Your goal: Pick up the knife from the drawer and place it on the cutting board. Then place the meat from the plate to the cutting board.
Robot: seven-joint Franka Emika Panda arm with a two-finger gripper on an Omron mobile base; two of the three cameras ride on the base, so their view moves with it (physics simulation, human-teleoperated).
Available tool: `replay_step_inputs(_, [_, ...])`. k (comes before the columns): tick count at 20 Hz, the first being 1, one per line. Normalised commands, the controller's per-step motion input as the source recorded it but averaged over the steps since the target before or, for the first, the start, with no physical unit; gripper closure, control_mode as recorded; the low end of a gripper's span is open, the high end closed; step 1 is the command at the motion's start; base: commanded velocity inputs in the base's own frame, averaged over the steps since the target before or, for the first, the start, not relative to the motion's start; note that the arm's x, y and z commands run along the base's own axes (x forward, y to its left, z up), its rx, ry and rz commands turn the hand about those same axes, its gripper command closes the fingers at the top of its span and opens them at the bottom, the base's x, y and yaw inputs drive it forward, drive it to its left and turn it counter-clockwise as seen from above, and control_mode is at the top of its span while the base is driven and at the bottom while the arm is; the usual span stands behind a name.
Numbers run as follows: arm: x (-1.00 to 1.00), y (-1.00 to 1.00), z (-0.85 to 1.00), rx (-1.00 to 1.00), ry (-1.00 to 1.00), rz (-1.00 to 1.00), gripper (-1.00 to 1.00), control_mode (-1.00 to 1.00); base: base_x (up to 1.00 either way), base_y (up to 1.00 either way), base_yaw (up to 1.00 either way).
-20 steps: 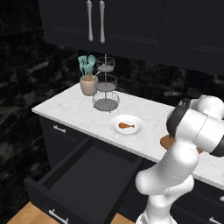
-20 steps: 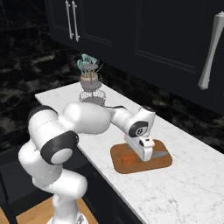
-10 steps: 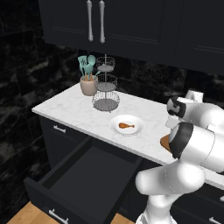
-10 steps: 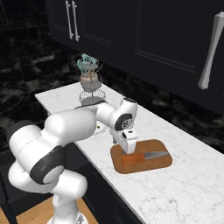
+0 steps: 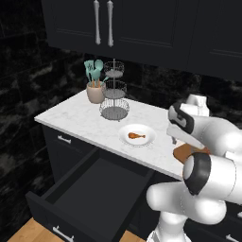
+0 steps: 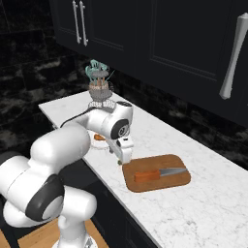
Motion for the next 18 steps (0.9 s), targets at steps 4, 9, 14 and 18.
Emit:
replay_step_inputs(4, [0.19, 0.56, 0.06, 0.00, 0.00, 0.00, -1.00, -1.00, 0.00, 0.00, 0.00])
replay_step_inputs(9, [0.39, 0.43, 0.08, -0.01, 0.00, 0.07, -1.00, -1.00, 0.00, 0.00, 0.00])
replay_step_inputs(14, [0.34, 0.27, 0.03, -0.02, 0.00, 0.19, -1.00, -1.00, 0.00, 0.00, 0.00])
replay_step_inputs(18, [0.32, 0.09, 0.02, -0.06, 0.00, 0.28, -1.00, -1.00, 0.00, 0.00, 0.00])
